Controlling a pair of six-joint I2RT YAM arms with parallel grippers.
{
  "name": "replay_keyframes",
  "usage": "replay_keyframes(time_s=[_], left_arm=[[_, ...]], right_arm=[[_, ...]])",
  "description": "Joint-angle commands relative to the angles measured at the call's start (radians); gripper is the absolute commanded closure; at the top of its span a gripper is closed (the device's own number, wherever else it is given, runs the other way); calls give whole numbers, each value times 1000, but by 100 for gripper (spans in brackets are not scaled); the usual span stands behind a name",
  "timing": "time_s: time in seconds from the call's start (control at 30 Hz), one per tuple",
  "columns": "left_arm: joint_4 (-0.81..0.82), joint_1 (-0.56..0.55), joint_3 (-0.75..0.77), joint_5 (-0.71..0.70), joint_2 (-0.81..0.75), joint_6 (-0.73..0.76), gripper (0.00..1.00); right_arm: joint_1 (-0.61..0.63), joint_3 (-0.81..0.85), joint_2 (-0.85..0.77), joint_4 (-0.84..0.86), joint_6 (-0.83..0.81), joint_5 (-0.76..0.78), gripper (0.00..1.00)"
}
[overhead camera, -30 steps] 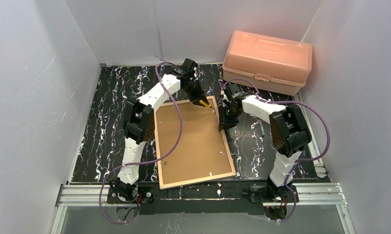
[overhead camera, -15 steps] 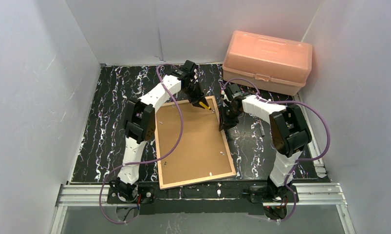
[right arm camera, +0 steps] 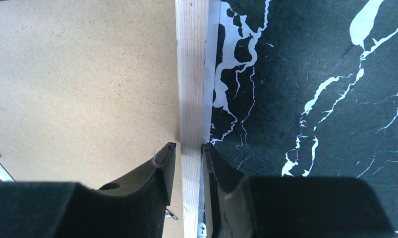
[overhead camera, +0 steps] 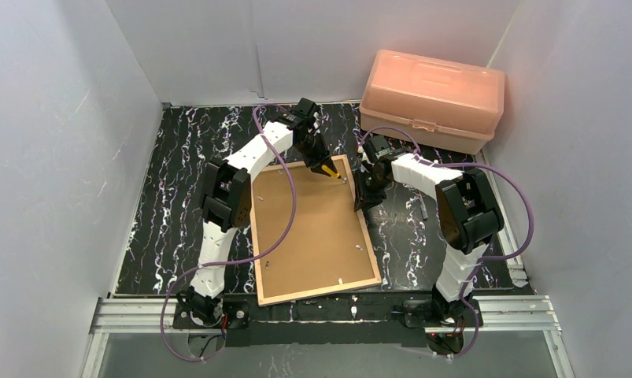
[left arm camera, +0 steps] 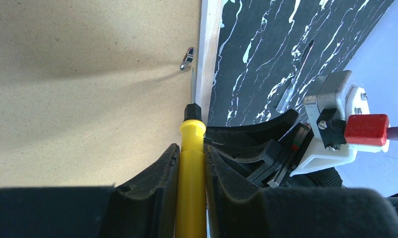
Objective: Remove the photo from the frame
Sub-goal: Release the photo frame item from the photo frame.
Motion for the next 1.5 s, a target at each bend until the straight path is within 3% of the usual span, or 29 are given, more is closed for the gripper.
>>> replay_keyframes(time_s=[0.0,1.47], left_arm=[[-11,-2,22,12,2,16,100],[-53,31,43,-95,3,19,100]], right_arm=[[-1,4,-28,5,2,-9,66],[-2,33,6,-17,-42,-14,69]])
